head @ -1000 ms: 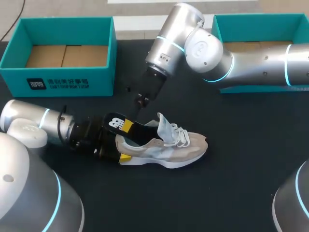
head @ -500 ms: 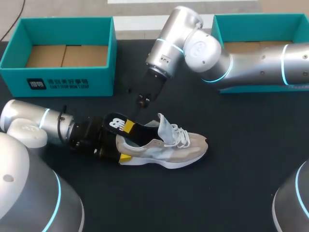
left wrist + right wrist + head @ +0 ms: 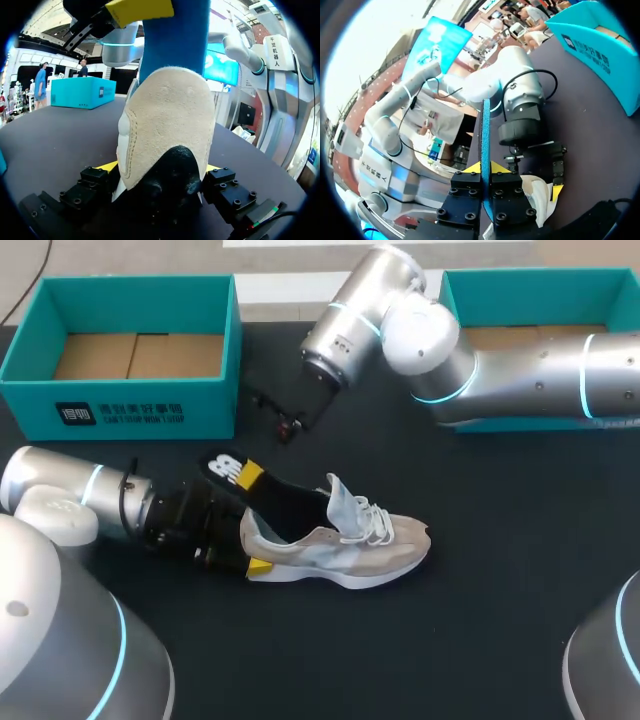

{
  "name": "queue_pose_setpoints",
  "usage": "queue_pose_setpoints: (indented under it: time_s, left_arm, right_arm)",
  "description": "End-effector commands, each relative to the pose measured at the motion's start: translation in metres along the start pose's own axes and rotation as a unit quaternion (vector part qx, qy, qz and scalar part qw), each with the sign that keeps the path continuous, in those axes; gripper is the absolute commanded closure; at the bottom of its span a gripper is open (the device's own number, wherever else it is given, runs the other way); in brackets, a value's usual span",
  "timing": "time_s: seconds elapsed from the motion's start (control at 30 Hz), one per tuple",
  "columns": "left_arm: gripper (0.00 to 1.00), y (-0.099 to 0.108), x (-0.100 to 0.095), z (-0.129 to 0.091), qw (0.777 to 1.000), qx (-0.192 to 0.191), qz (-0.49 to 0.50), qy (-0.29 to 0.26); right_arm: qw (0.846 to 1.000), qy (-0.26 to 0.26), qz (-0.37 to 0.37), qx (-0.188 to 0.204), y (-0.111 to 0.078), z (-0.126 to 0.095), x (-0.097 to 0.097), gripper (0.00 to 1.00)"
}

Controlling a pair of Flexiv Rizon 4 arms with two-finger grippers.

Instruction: Take the shoe out of the shoebox, open the shoe tongue, remove and reinsert the insole, then place the shoe into the shoebox

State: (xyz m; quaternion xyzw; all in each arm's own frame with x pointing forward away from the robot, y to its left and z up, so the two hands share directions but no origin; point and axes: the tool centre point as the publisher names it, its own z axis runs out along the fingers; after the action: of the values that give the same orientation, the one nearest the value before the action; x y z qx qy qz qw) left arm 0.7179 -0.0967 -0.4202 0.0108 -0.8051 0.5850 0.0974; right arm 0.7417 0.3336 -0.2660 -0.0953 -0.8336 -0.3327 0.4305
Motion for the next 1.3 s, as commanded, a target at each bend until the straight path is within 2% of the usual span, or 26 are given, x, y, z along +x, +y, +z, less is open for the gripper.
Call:
queue_pose_setpoints:
  time_s: [0.03,0.17,0.2,0.3,0.33,0.5,0.53,0.57,0.6,1.0,1.13,1.23,1.3]
  left_arm:
    - [1.00,0.005,-0.002,0.003,1.000,0.000,0.000,-0.001]
    - [1.00,0.005,-0.002,0.003,1.000,0.000,0.000,-0.001]
    - [1.00,0.005,-0.002,0.003,1.000,0.000,0.000,-0.001]
    - [1.00,0.005,-0.002,0.003,1.000,0.000,0.000,-0.001]
    - [1.00,0.005,-0.002,0.003,1.000,0.000,0.000,-0.001]
    - [1.00,0.005,-0.002,0.003,1.000,0.000,0.000,-0.001]
    - [1.00,0.005,-0.002,0.003,1.000,0.000,0.000,-0.001]
    - [1.00,0.005,-0.002,0.003,1.000,0.000,0.000,-0.001]
    - [1.00,0.005,-0.002,0.003,1.000,0.000,0.000,-0.001]
    - [1.00,0.005,-0.002,0.003,1.000,0.000,0.000,-0.001]
    - [1.00,0.005,-0.002,0.003,1.000,0.000,0.000,-0.001]
    - [1.00,0.005,-0.002,0.003,1.000,0.000,0.000,-0.001]
    - [1.00,0.005,-0.002,0.003,1.000,0.000,0.000,-0.001]
  right_arm:
    - [0.999,-0.008,-0.006,-0.043,0.017,-0.010,0.016,1.00]
    - [0.996,0.002,-0.018,-0.083,0.044,-0.021,0.025,1.00]
    - [0.994,0.000,-0.013,-0.105,0.051,-0.024,0.029,1.00]
    - [0.992,0.002,-0.027,-0.127,0.073,-0.032,0.038,1.00]
    - [0.992,0.007,-0.036,-0.121,0.081,-0.034,0.040,1.00]
    - [0.983,0.024,-0.032,-0.178,0.114,-0.051,0.046,1.00]
    - [0.979,0.007,-0.006,-0.203,0.116,-0.056,0.046,1.00]
    - [0.973,0.007,-0.013,-0.231,0.119,-0.063,0.047,1.00]
    - [0.971,0.004,-0.020,-0.237,0.120,-0.068,0.047,1.00]
    - [0.971,0.004,-0.020,-0.237,0.120,-0.068,0.047,1.00]
    - [0.953,-0.013,-0.028,-0.303,0.125,-0.088,0.064,1.00]
    - [0.944,-0.037,-0.041,-0.327,0.133,-0.107,0.077,1.00]
    - [0.944,-0.050,-0.042,-0.324,0.134,-0.116,0.084,1.00]
